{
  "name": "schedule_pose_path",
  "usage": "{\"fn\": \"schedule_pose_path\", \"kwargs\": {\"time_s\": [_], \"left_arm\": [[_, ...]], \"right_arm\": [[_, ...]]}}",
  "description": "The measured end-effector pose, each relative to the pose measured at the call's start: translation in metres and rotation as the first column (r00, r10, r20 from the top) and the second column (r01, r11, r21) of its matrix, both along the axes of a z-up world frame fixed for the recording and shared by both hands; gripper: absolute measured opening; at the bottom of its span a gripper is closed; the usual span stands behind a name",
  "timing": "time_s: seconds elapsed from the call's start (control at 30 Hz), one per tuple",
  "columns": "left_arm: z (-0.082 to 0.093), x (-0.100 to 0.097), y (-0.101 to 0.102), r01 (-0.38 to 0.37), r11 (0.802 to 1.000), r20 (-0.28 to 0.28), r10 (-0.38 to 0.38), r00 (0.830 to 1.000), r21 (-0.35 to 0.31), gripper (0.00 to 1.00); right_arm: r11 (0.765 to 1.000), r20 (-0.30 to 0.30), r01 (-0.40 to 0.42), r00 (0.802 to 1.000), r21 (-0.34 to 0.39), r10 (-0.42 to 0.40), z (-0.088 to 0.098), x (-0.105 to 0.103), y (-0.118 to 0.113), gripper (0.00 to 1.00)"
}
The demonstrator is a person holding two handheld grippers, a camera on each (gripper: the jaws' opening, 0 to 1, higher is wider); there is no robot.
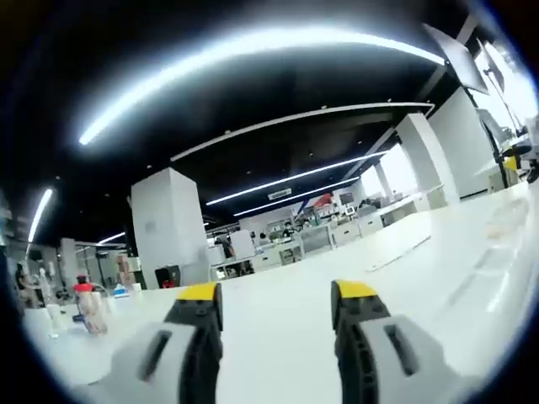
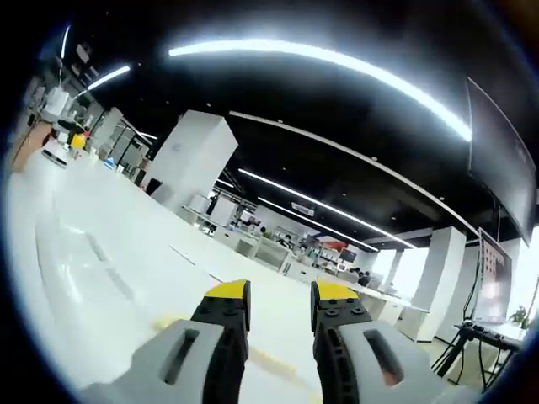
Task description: Snap each plastic latch of the storage box into its locked position after aligning the lid with the box until every specified latch is closed and the lid sits flush.
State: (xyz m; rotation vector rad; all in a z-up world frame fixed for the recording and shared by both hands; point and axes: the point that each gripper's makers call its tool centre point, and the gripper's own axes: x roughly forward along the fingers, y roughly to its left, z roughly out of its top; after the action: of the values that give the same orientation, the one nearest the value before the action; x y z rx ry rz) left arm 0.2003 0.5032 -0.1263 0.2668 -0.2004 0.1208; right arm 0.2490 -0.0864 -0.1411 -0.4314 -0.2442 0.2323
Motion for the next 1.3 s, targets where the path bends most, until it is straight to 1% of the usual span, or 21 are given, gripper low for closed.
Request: {"fn": "schedule_pose_path", "kwargs": {"time_s": [0.3, 0.43, 0.57, 0.77, 0.87, 1.1, 1.3], "left_arm": [[-0.001, -0.001, -0.005, 0.0, 1.0, 0.002, 0.0, 1.0, 0.0, 0.53], [-0.002, 0.0, -0.004, -0.005, 1.0, -0.003, 0.005, 1.0, 0.006, 0.54], [-0.005, 0.002, -0.002, -0.018, 1.0, -0.021, 0.019, 1.0, 0.018, 0.54], [-0.004, 0.001, -0.004, -0.012, 1.0, -0.013, 0.012, 1.0, 0.019, 0.54], [-0.005, 0.002, -0.003, -0.015, 1.0, -0.018, 0.015, 1.0, 0.018, 0.54], [-0.008, 0.004, -0.003, -0.013, 1.0, -0.034, 0.014, 0.999, 0.021, 0.54], [-0.012, 0.006, -0.002, -0.008, 1.0, -0.05, 0.008, 0.999, 0.009, 0.55]], "right_arm": [[1.0, 0.001, 0.003, 1.0, -0.005, -0.003, -0.001, 0.0, -0.003, 0.29], [1.0, 0.006, 0.006, 1.0, -0.003, -0.006, 0.0, -0.001, -0.004, 0.29], [1.0, 0.007, 0.008, 1.0, -0.015, -0.008, 0.0, -0.001, -0.004, 0.29], [1.0, 0.003, 0.005, 1.0, -0.021, -0.005, -0.001, -0.001, -0.002, 0.29], [1.0, 0.004, 0.008, 1.0, -0.017, -0.007, -0.001, 0.0, -0.003, 0.29], [1.0, -0.017, 0.021, 1.0, -0.002, -0.021, -0.006, 0.004, -0.007, 0.29], [0.999, -0.032, 0.032, 0.999, -0.001, -0.032, -0.01, 0.007, -0.006, 0.29]]}}
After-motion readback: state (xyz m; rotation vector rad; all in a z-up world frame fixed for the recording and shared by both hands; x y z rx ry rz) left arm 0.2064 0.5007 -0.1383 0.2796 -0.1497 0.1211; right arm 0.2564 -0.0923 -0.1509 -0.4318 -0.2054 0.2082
